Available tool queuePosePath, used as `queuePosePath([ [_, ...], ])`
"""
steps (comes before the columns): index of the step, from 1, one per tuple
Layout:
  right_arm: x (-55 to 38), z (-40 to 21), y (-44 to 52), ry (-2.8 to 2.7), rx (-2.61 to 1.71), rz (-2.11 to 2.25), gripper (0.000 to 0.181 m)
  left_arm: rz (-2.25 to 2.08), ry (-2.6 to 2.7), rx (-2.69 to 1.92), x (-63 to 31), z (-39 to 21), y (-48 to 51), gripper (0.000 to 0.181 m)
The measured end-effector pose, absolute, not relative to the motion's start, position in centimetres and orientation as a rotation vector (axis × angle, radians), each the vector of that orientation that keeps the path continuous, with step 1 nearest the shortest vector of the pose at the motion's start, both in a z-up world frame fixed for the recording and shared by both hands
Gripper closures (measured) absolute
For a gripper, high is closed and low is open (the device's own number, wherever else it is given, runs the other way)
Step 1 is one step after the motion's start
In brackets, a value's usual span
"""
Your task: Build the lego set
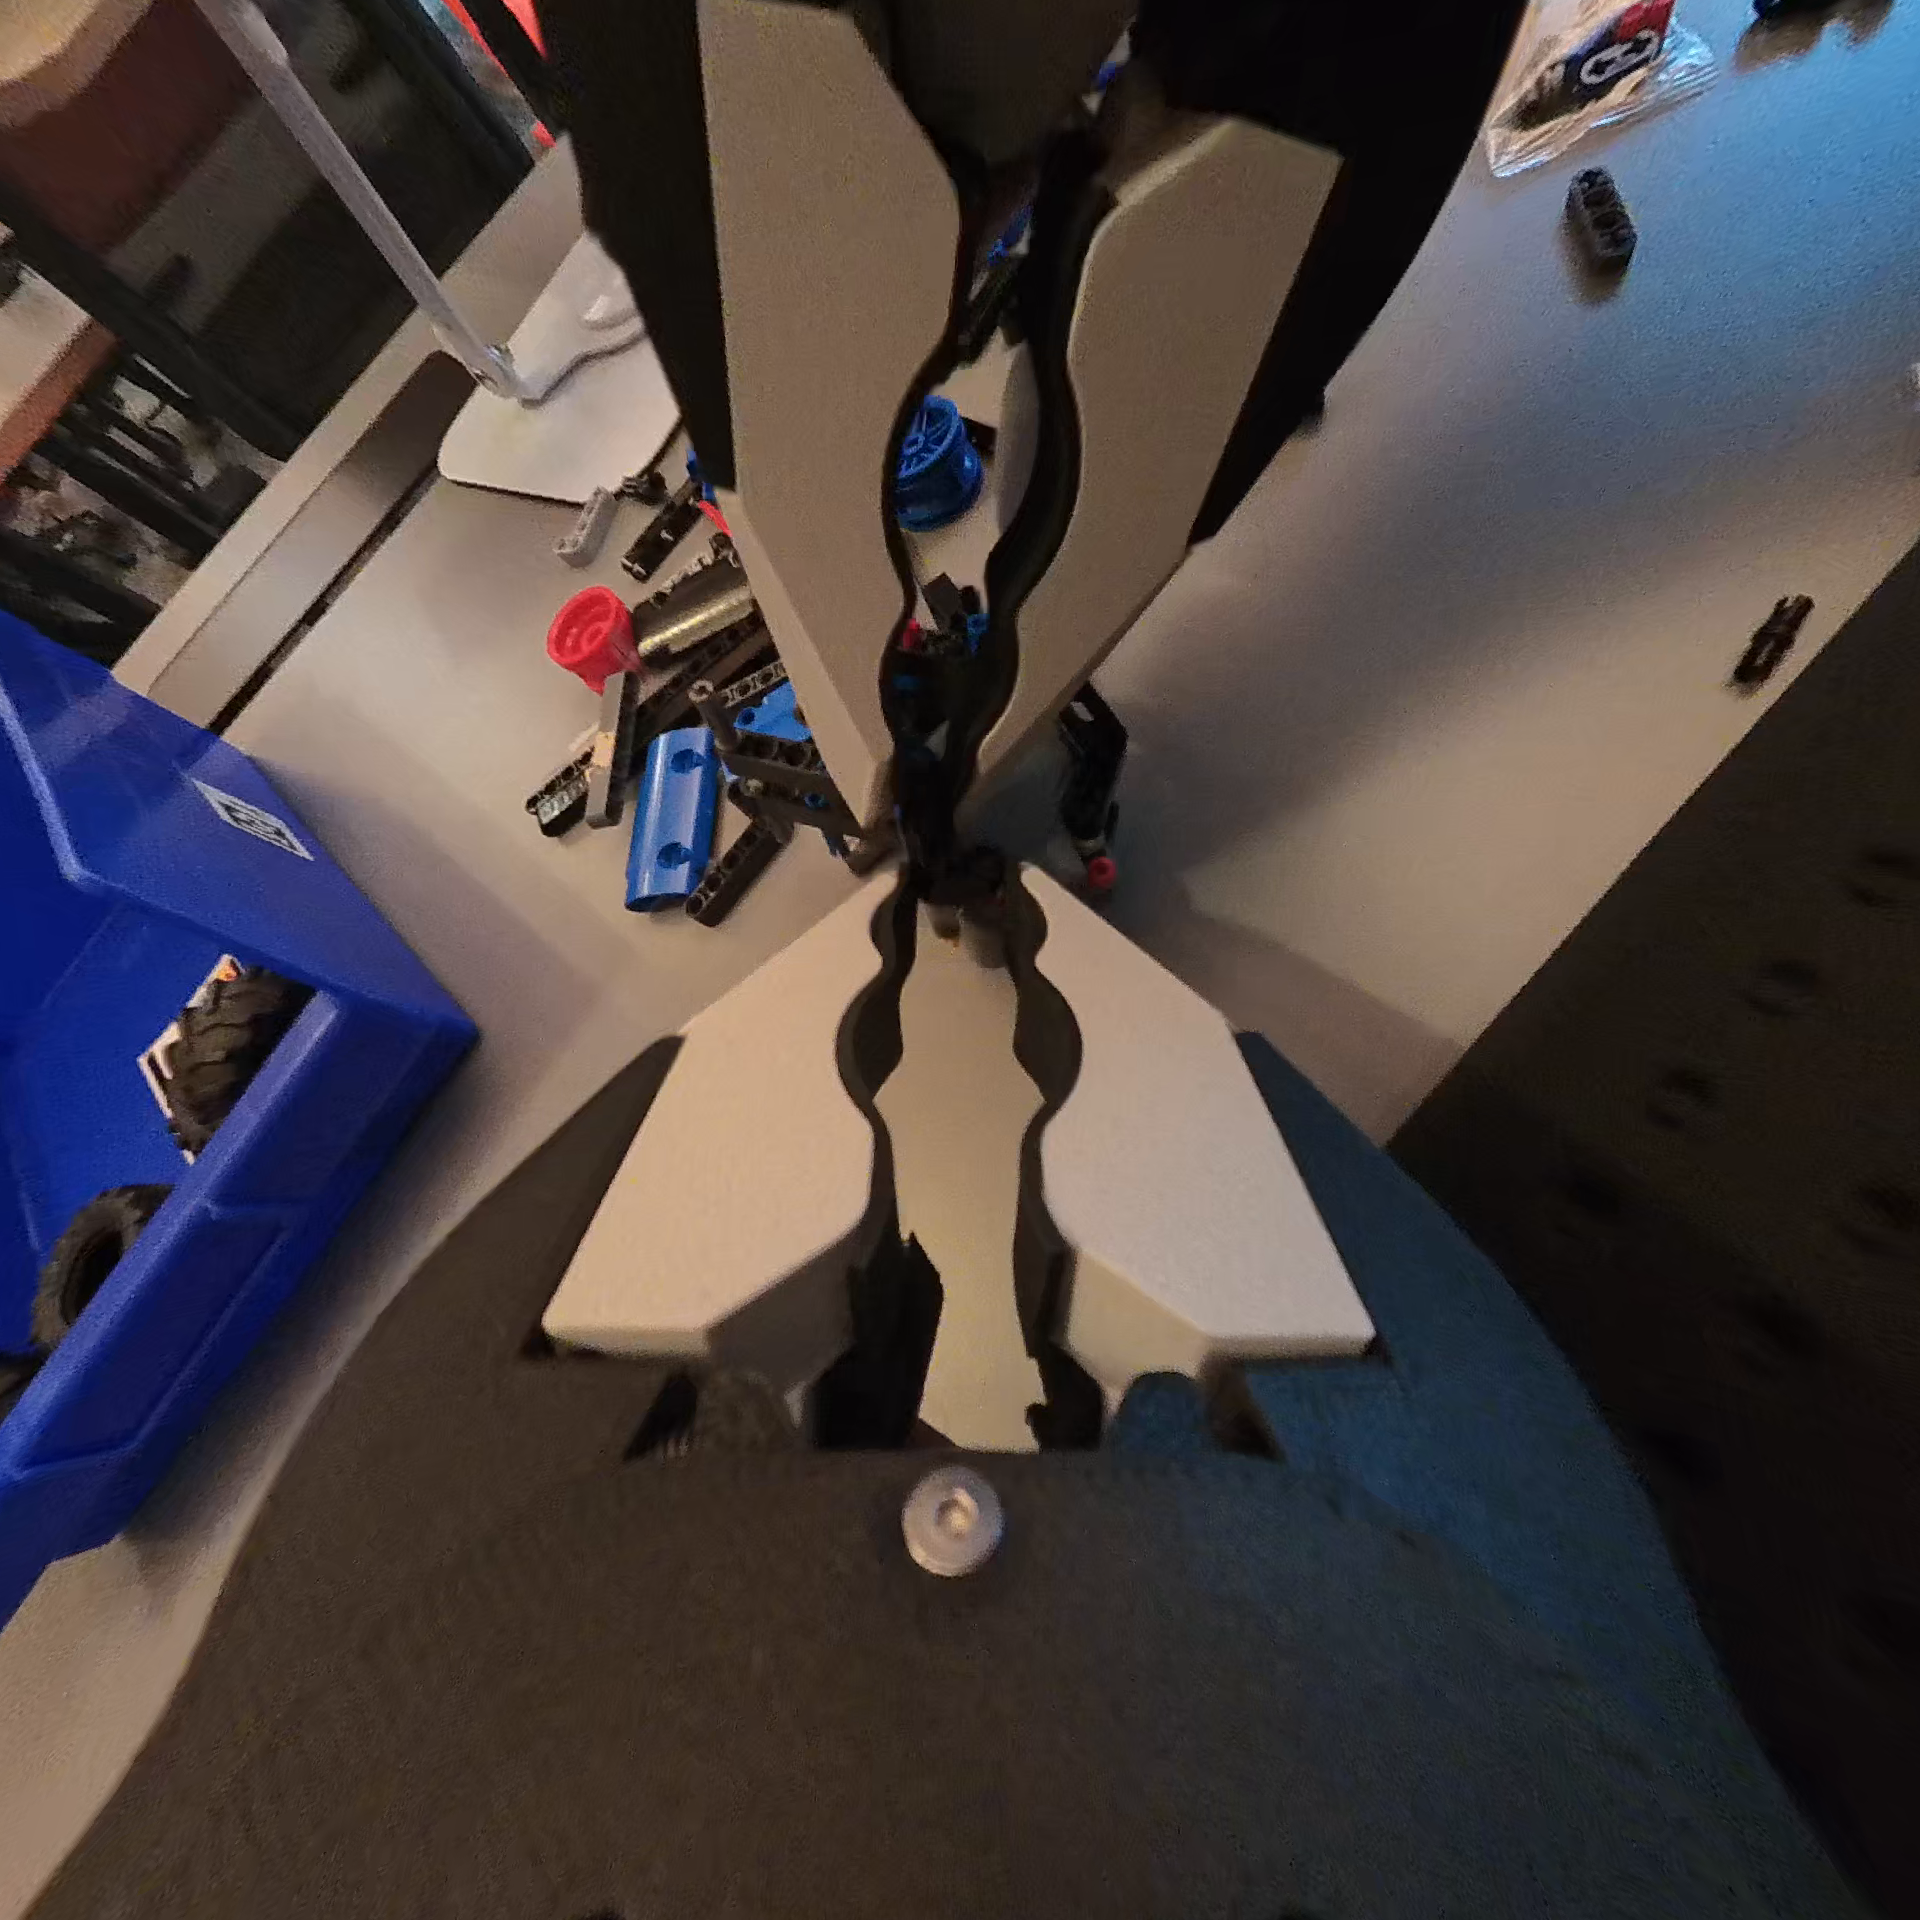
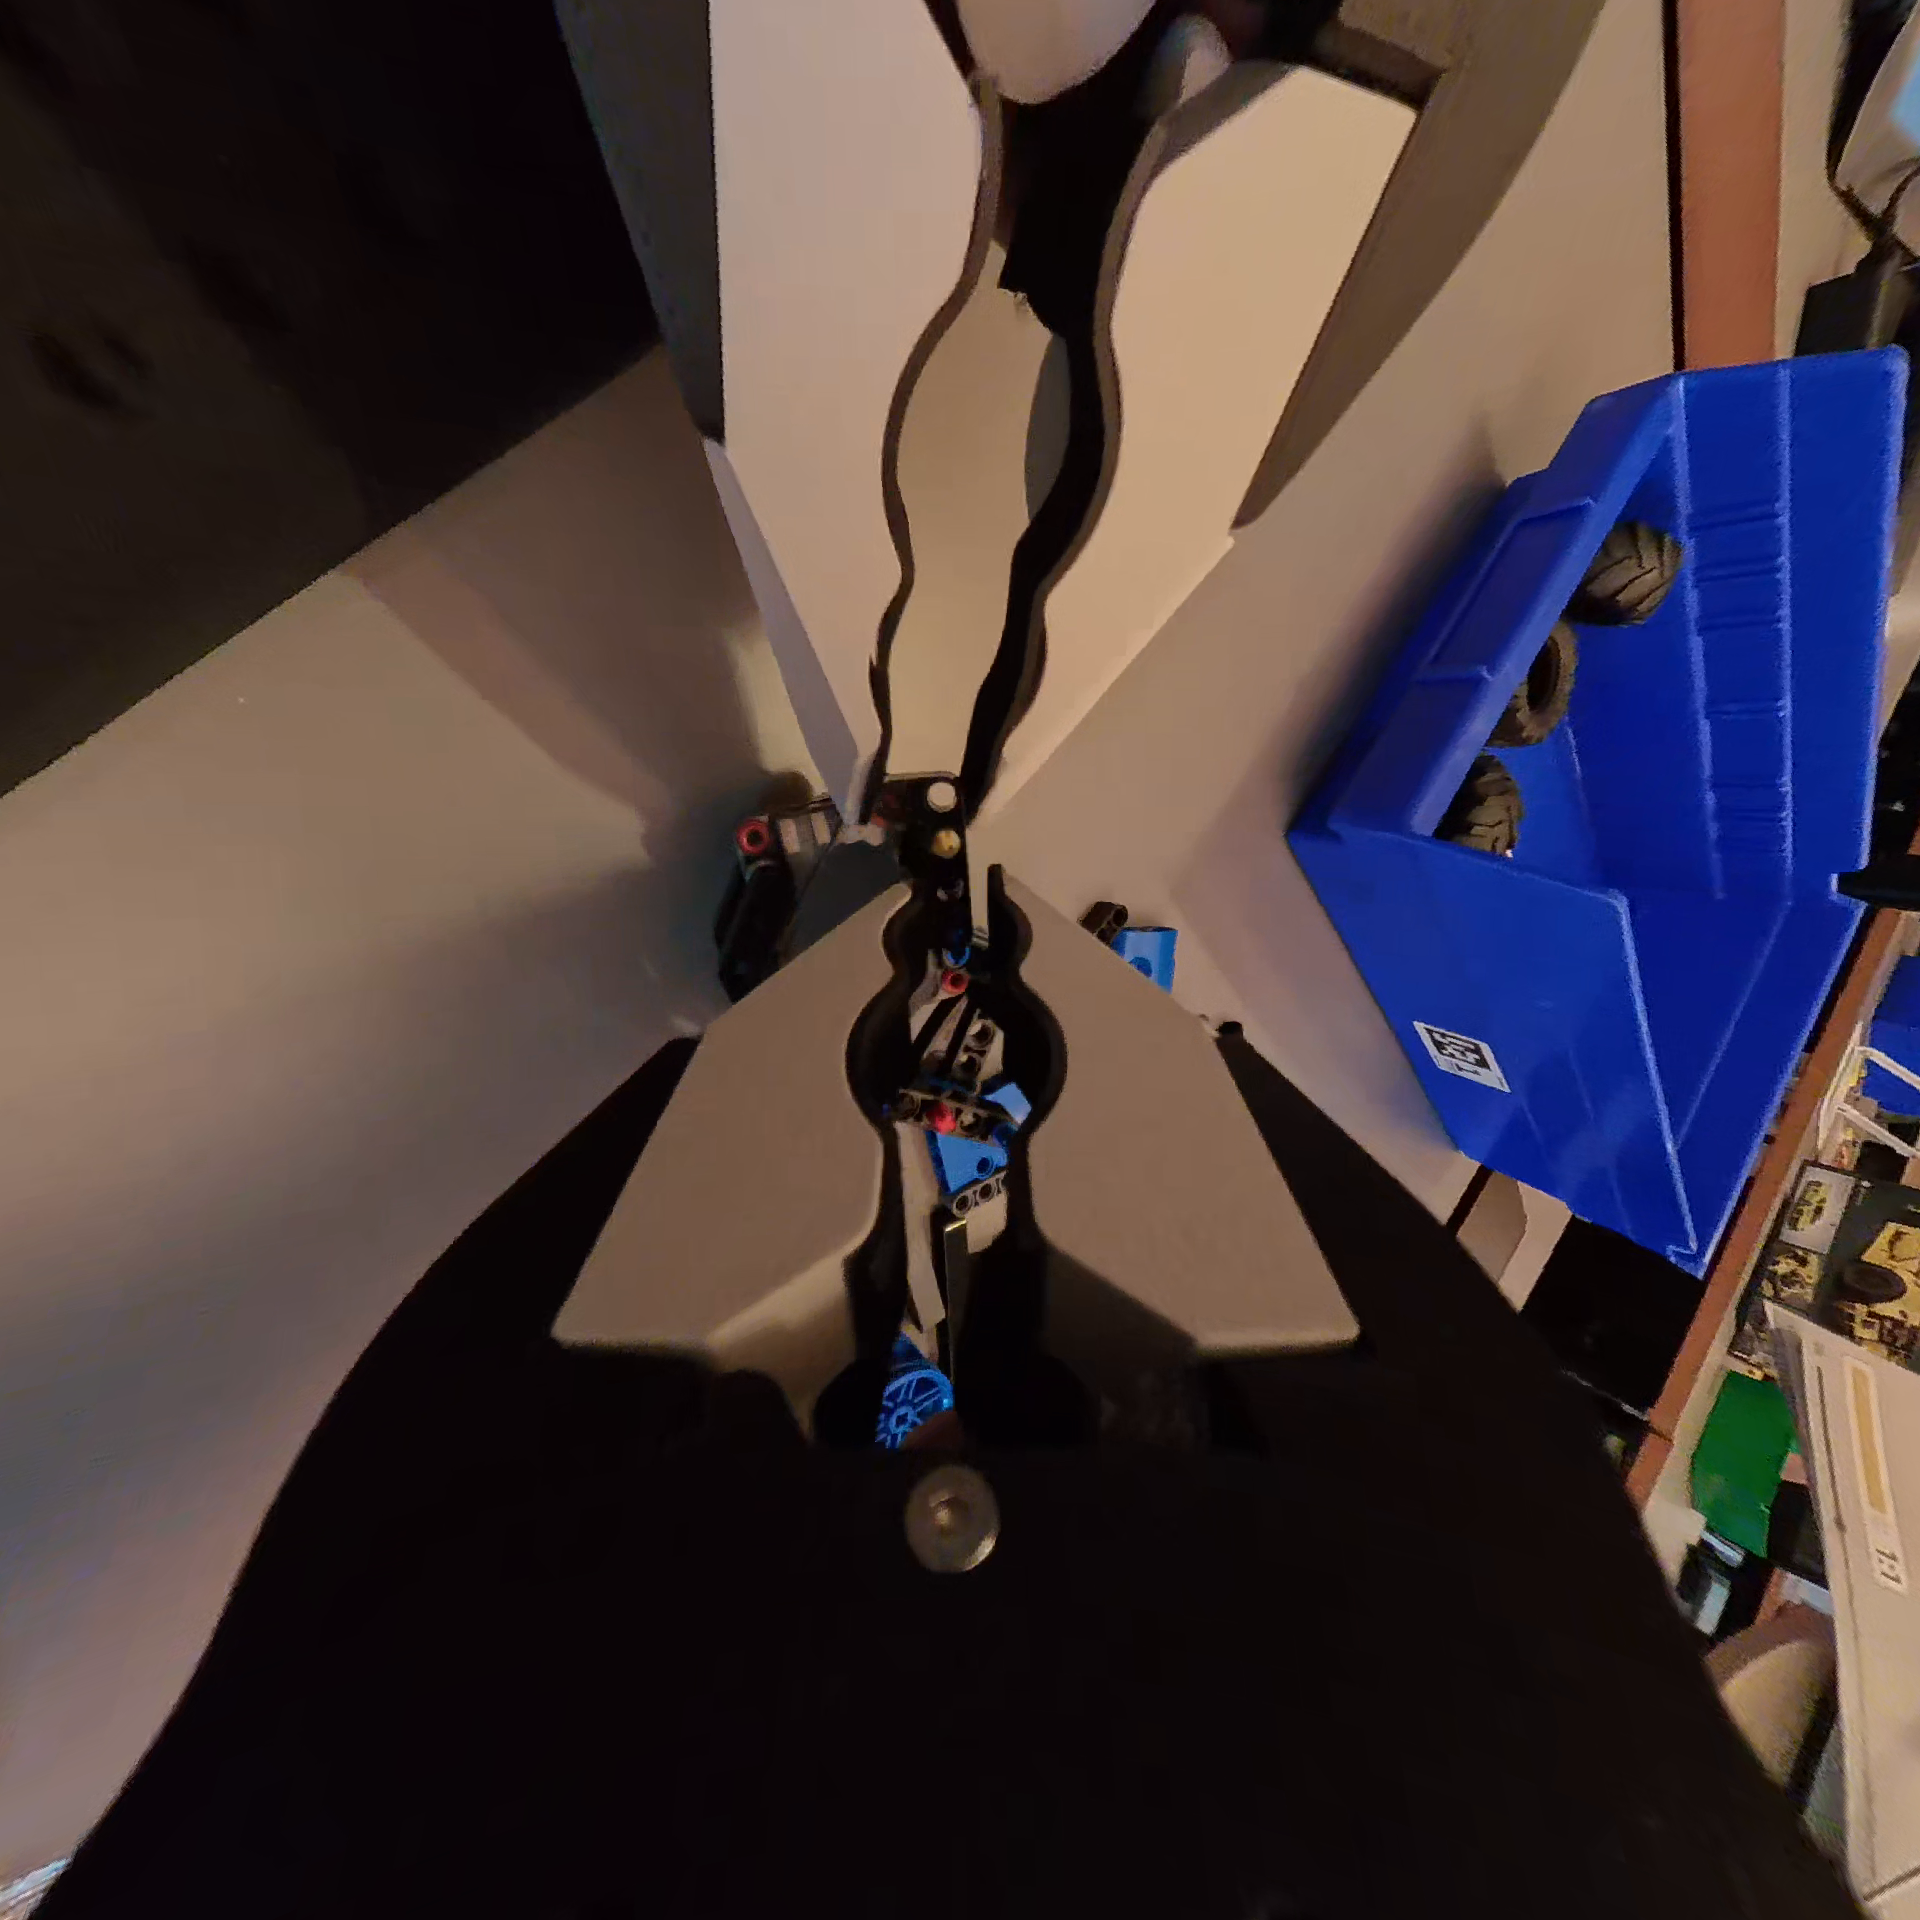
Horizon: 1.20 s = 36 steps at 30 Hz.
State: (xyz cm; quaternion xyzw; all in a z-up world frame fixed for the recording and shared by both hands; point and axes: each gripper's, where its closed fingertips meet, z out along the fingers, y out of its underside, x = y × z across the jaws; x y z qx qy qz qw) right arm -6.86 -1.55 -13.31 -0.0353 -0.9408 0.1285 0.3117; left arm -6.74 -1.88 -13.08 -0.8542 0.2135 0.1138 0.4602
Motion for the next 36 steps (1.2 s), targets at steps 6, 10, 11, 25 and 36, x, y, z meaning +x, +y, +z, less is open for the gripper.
queuePosePath([
  [6,-6.8,-13.3,-0.8,-2.465,-0.182,0.422,0.165,0.231,0.474,-2.099,-6.9,-13.1,-1.9,0.167],
  [10,-6.8,-13.0,-0.7,-2.432,-0.247,0.514,0.166,0.188,0.463,-2.105,-6.9,-13.1,-1.9,0.167],
  [11,-6.8,-13.0,-0.6,-2.426,-0.255,0.526,0.166,0.181,0.464,-2.105,-6.8,-13.1,-1.9,0.167],
  [25,-7.1,-13.2,-0.3,-2.348,-0.322,0.623,0.166,0.06,0.423,-2.126,-7.7,-13.1,-1.6,0.167],
  [36,-6.9,-13.2,-0.1,-2.302,-0.332,0.646,0.16,-0.029,0.422,-2.163,-8.1,-13.6,-1.4,0.167],
])
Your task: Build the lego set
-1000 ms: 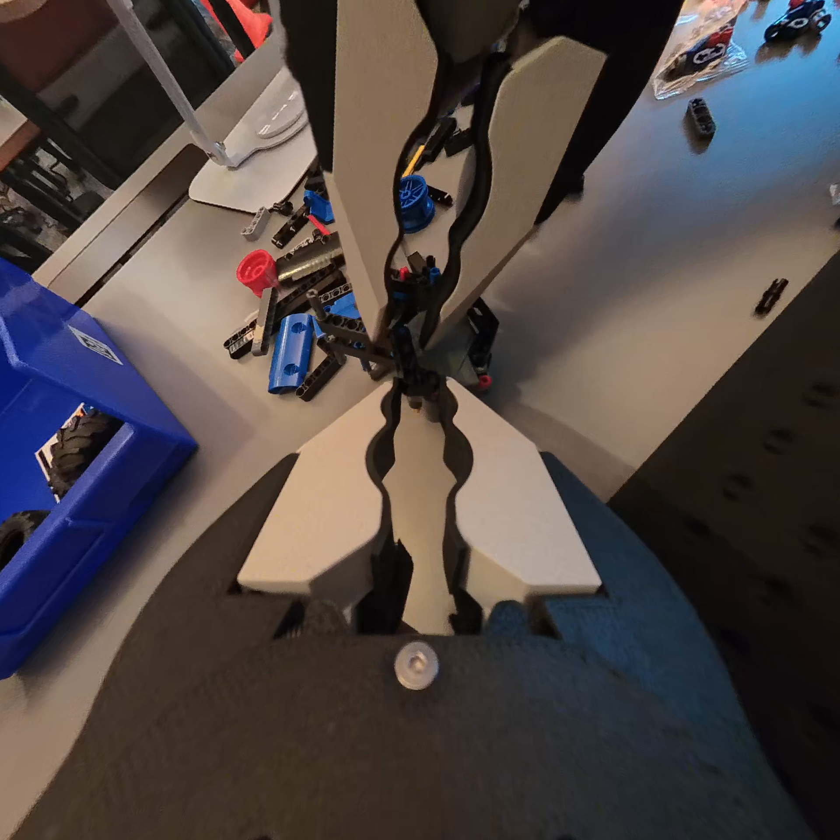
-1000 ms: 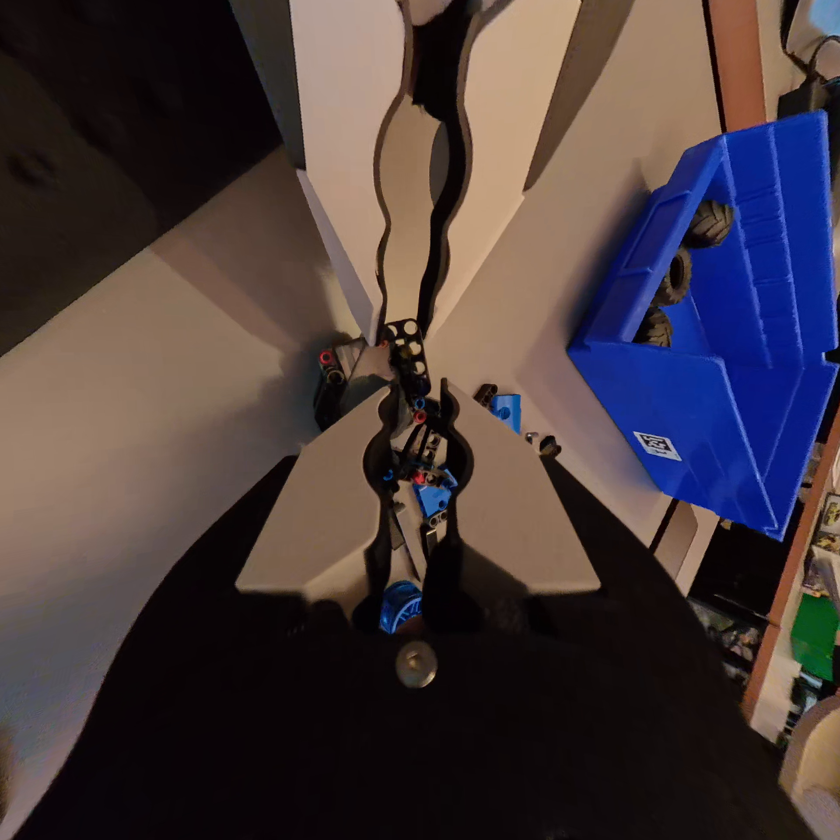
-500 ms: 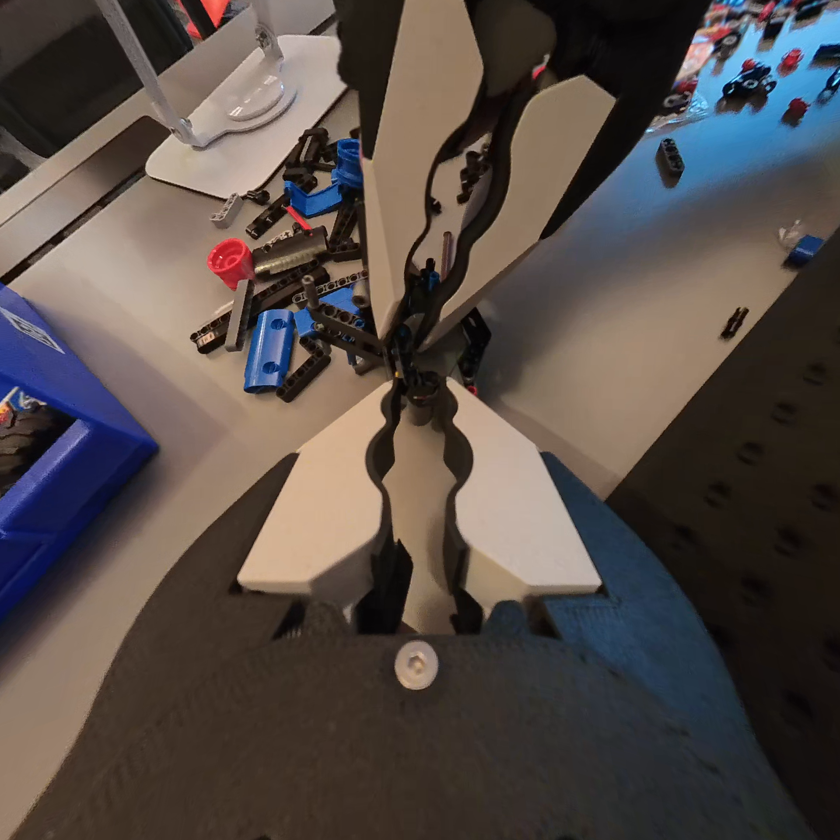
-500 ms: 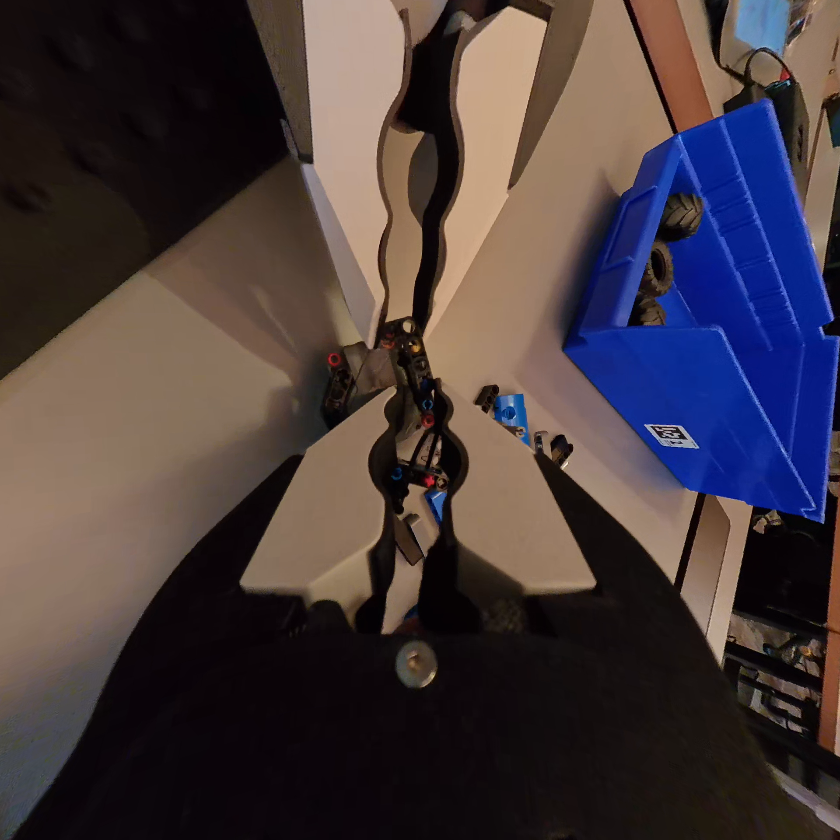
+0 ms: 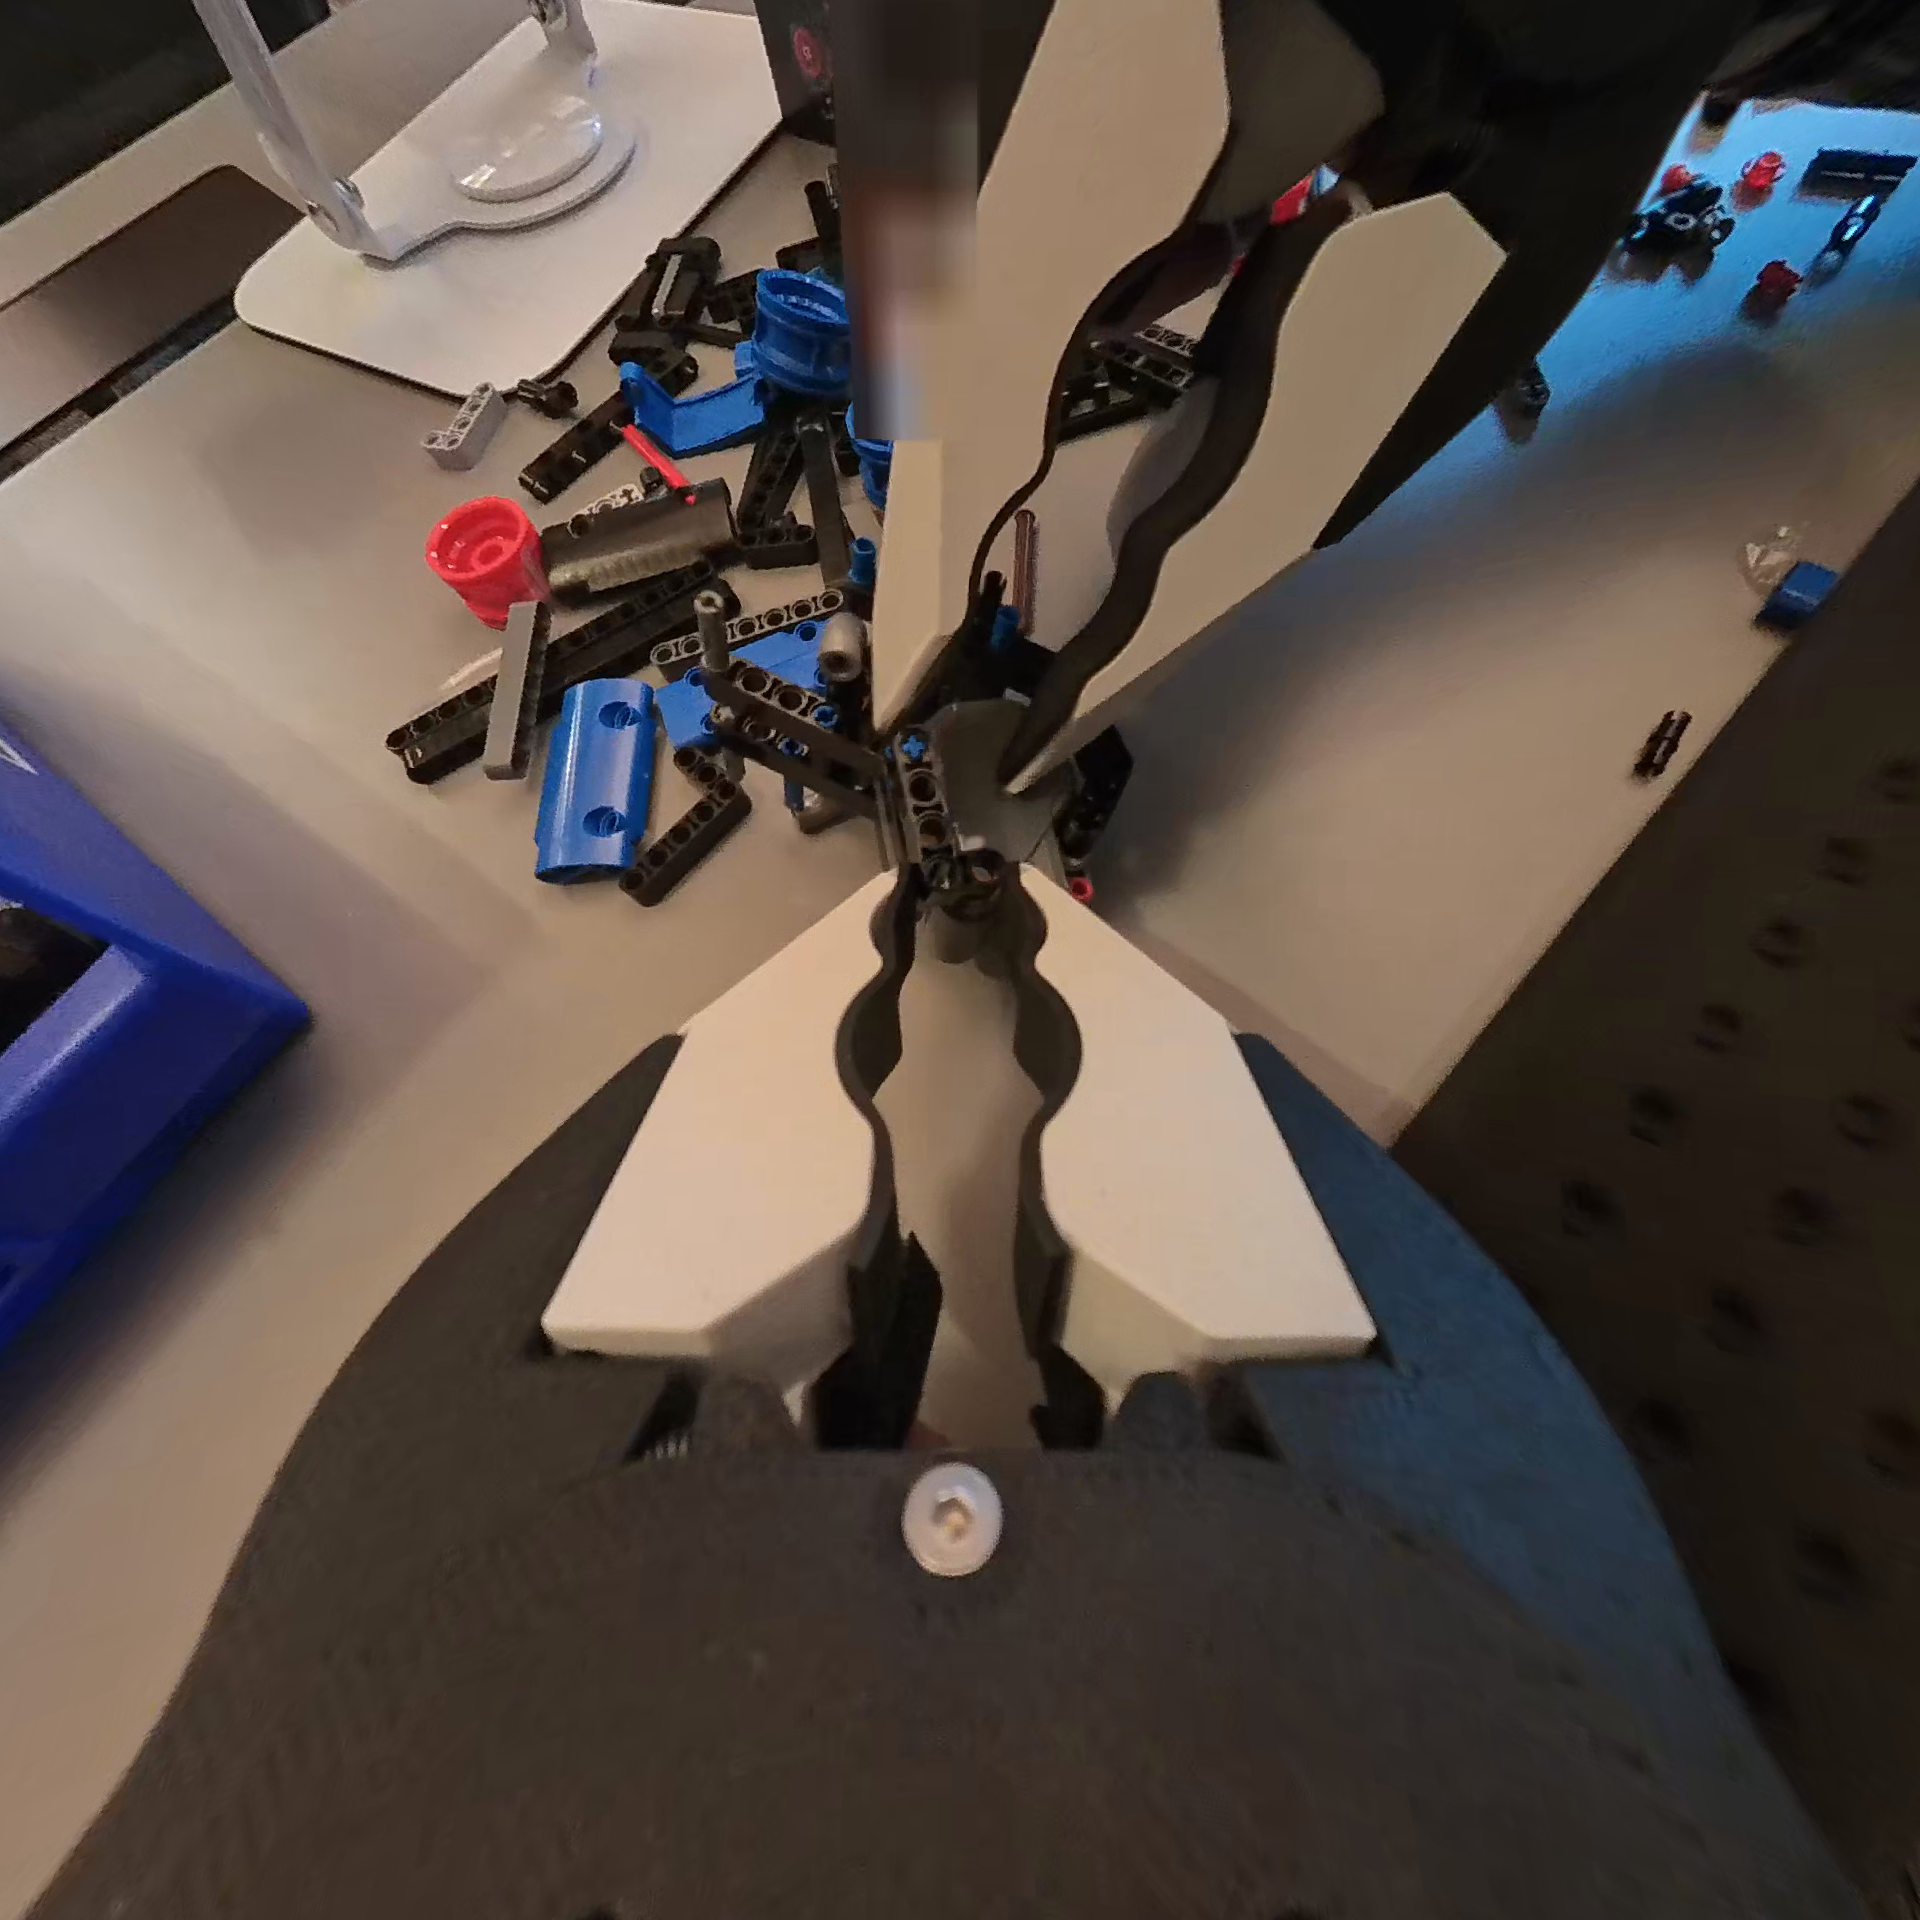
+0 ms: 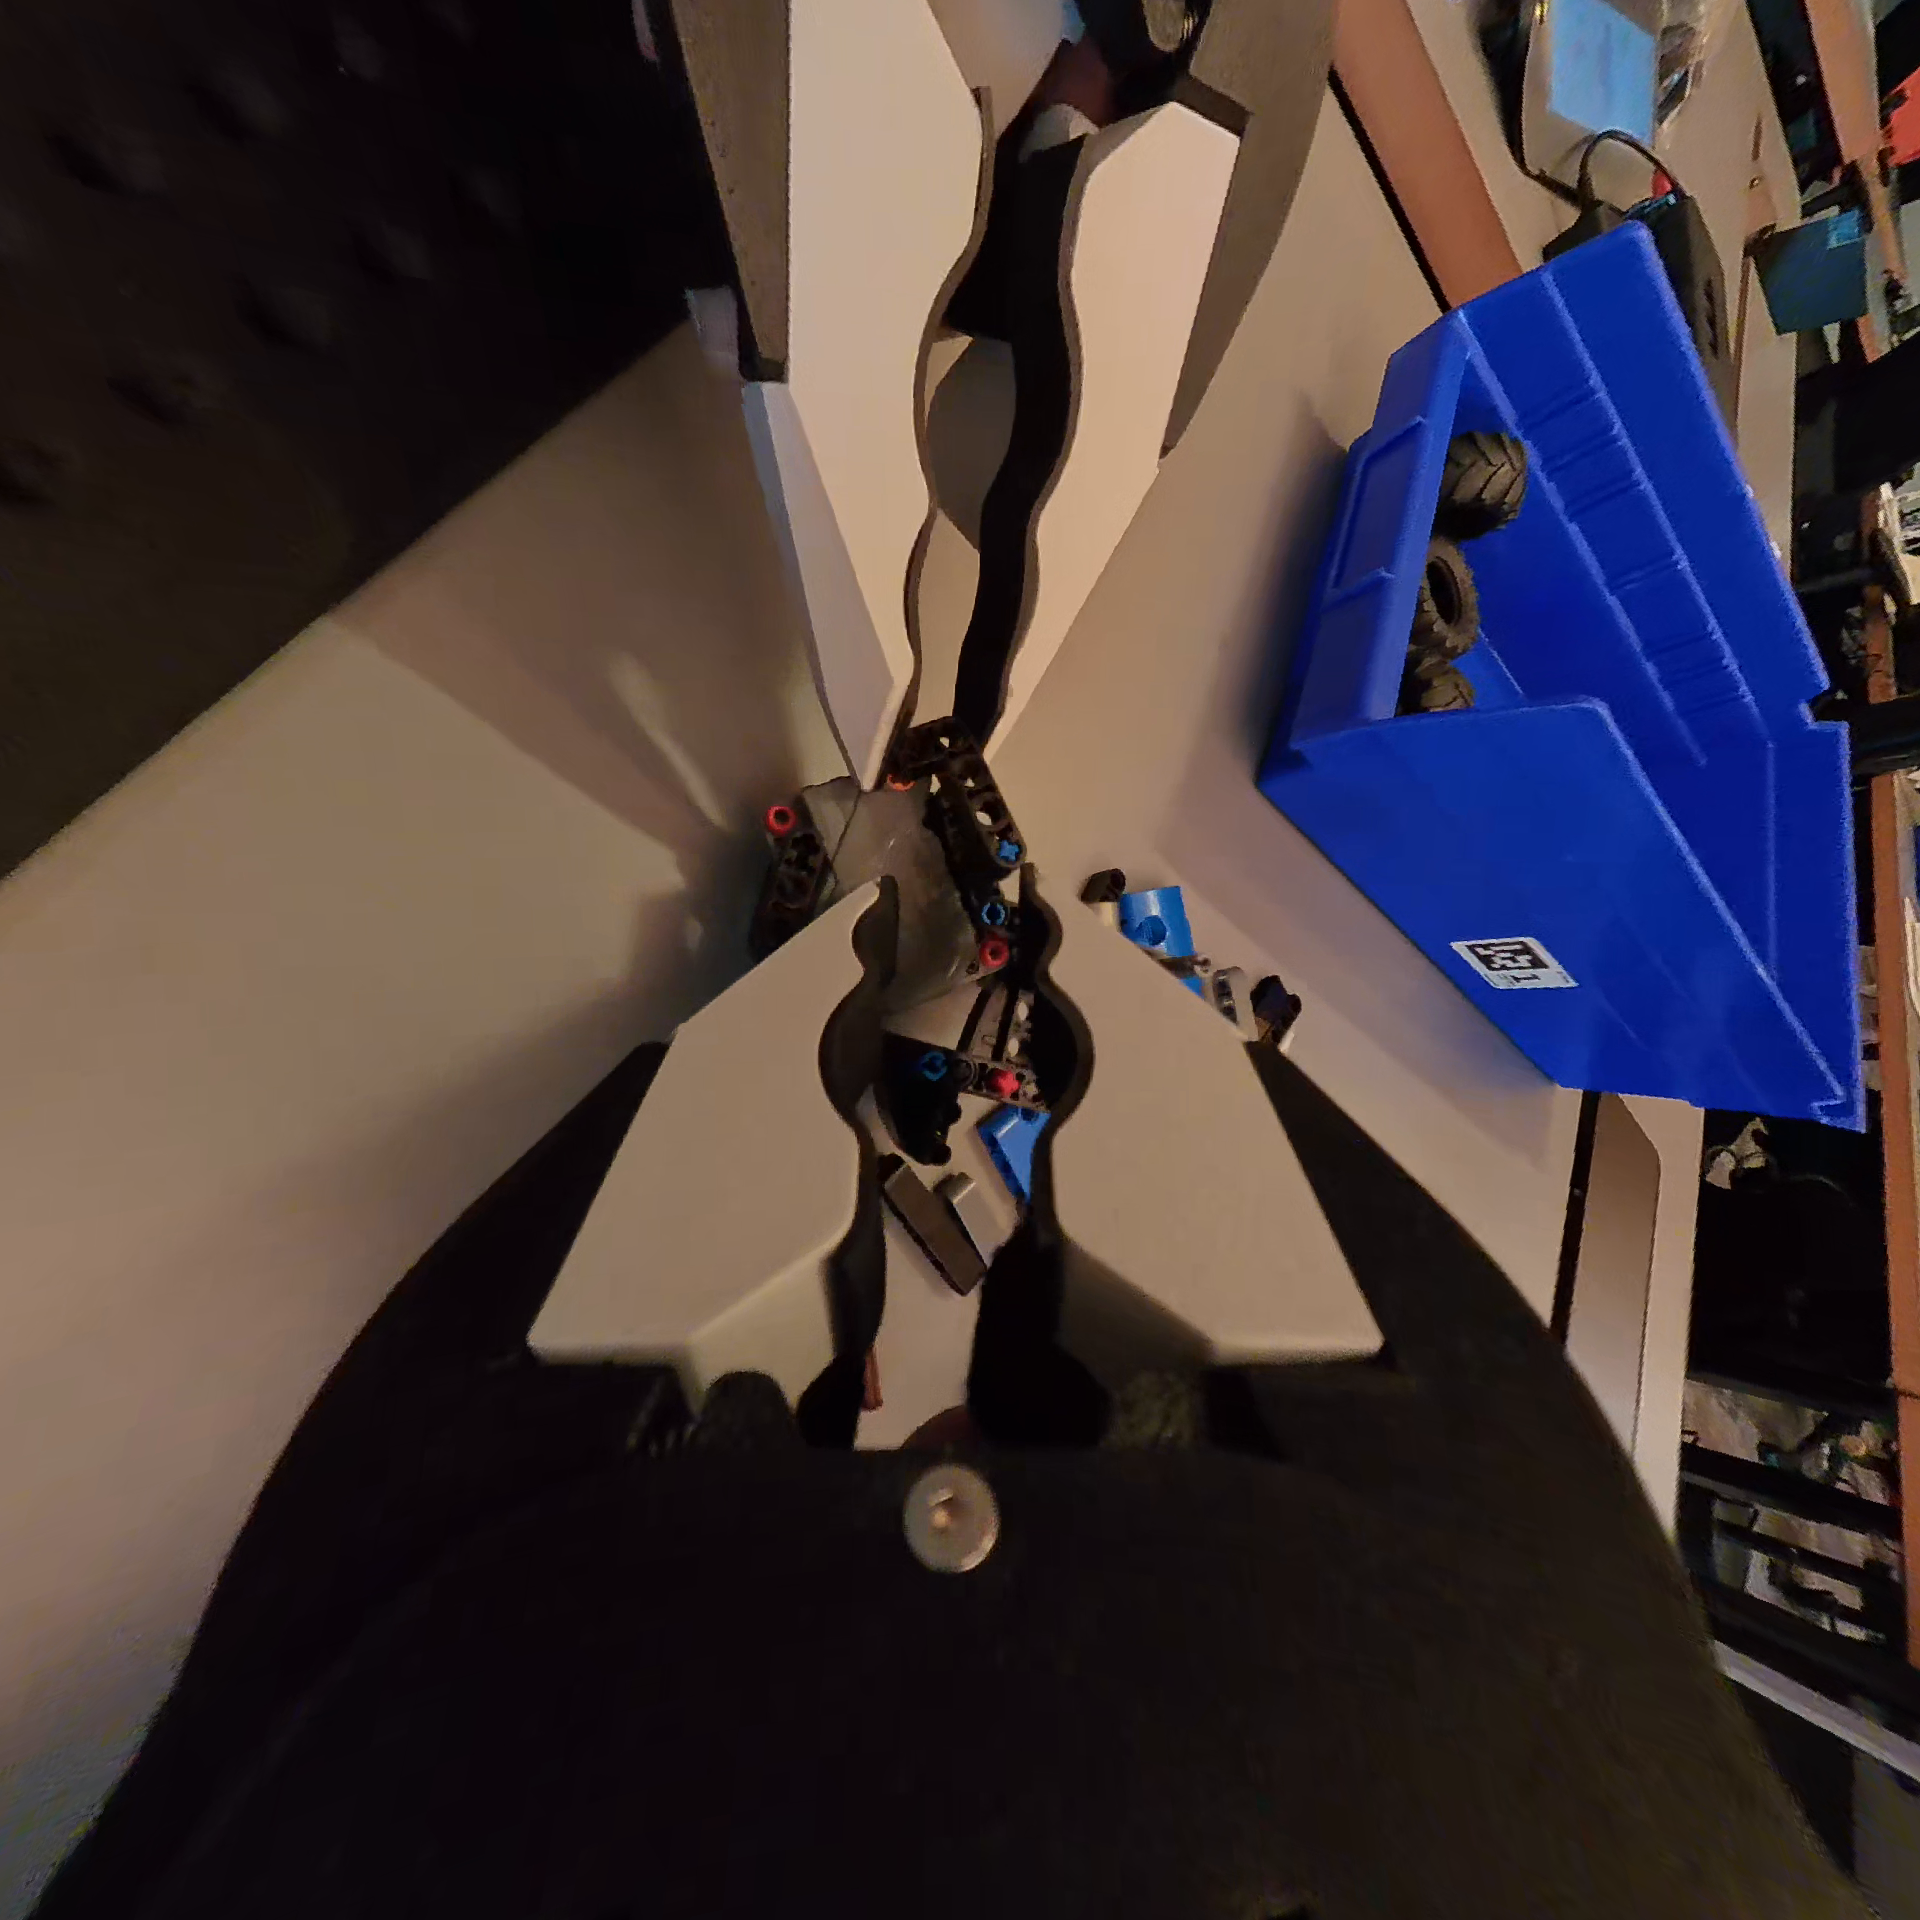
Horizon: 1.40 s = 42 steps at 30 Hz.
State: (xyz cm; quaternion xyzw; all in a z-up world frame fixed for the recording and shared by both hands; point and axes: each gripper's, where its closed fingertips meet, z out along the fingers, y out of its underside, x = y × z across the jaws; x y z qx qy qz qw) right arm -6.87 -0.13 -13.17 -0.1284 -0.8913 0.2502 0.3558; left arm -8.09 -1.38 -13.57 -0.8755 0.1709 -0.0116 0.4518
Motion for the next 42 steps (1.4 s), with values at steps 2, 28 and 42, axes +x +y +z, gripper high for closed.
queuePosePath([
  [2,-6.9,-13.0,-0.3,-2.284,-0.313,0.644,0.154,-0.027,0.424,-2.166,-8.3,-13.6,-1.3,0.167],
  [28,-7.4,-12.0,-0.4,-2.227,-0.291,0.664,0.154,-0.033,0.583,-2.272,-8.6,-14.0,-1.1,0.167],
  [42,-8.0,-12.8,0.8,-2.324,-0.395,0.644,0.167,-0.108,0.589,-2.289,-8.3,-14.7,-0.7,0.167],
])
